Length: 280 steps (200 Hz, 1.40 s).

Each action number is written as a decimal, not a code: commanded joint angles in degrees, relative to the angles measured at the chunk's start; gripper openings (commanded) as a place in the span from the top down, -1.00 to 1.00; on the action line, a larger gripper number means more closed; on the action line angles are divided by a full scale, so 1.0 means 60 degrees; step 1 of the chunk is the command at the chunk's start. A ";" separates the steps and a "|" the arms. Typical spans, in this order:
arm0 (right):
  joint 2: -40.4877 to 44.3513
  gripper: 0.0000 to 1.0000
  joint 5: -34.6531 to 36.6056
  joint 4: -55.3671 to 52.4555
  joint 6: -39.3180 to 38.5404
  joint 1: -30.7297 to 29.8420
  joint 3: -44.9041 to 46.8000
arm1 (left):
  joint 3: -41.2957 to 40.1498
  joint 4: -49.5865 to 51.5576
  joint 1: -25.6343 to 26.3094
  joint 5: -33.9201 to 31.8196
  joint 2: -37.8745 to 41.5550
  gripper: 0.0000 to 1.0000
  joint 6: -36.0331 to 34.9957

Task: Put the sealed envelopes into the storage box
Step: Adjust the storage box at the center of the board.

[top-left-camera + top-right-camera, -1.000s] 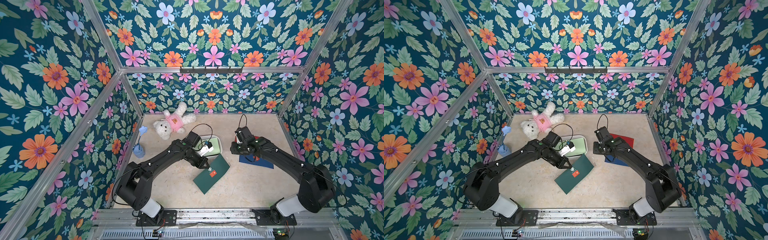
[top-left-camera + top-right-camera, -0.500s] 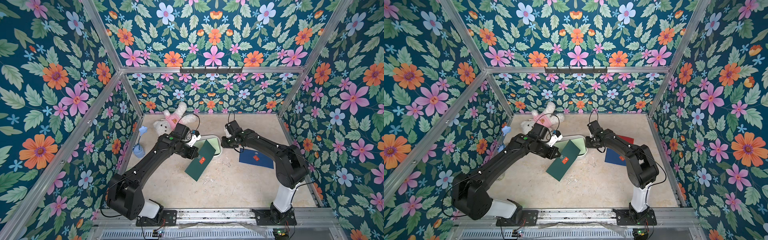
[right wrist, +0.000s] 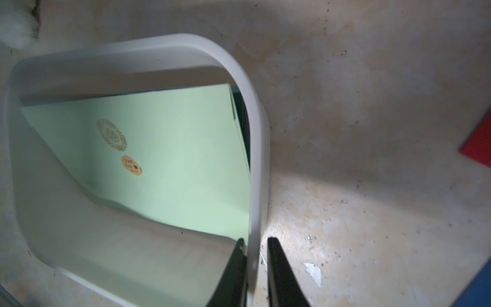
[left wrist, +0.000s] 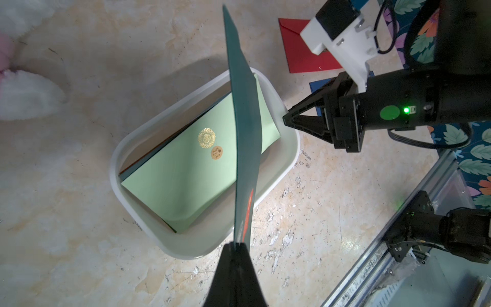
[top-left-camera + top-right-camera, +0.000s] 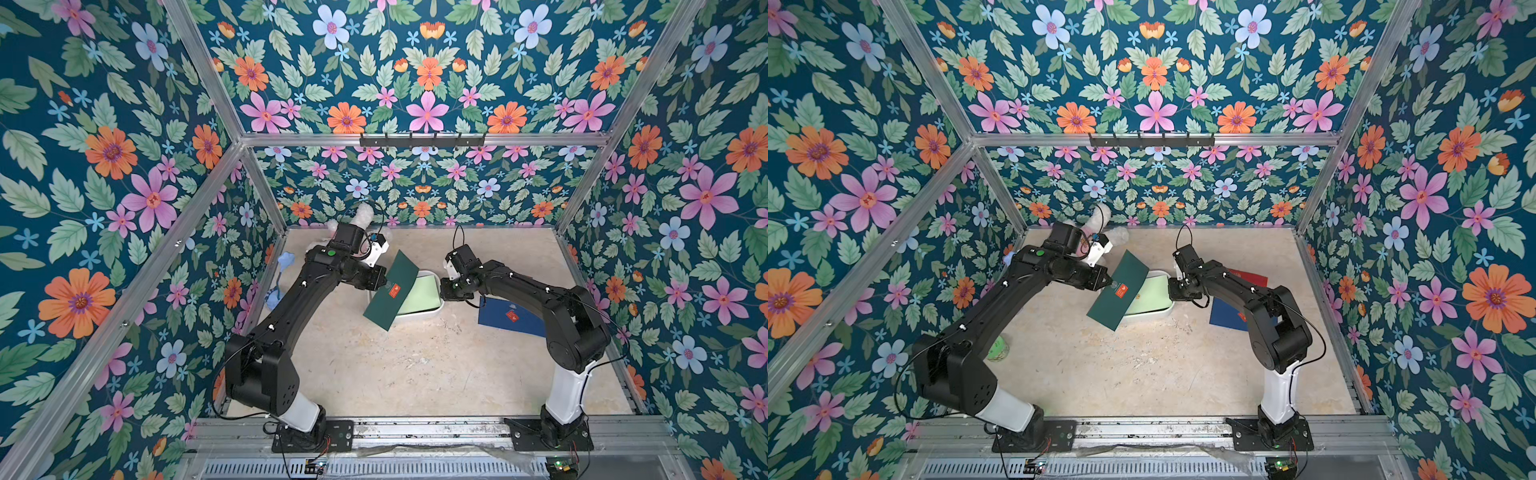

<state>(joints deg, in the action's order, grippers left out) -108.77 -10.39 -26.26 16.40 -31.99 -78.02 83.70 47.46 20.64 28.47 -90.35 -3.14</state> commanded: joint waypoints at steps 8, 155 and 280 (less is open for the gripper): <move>-0.0126 0.72 -0.0059 -0.0279 -0.0269 -0.0087 -0.0007 | 0.1078 0.1011 -0.0028 0.0523 -0.0753 1.00 -0.1058; 0.0609 0.98 0.0641 -0.1833 -0.1782 -0.0500 -0.0097 | 0.4052 0.3281 0.0943 -0.0411 -0.3700 1.00 -0.4130; 0.0770 0.96 0.0488 -0.1385 -0.1336 -0.0556 0.0110 | 0.3223 0.3006 0.1442 -0.0851 -0.4509 1.00 -0.4181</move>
<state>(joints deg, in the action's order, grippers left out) -105.23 -6.96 -36.10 7.05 -35.20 -77.78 103.44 65.12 28.40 23.94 -116.71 -28.40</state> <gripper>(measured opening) 0.086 0.072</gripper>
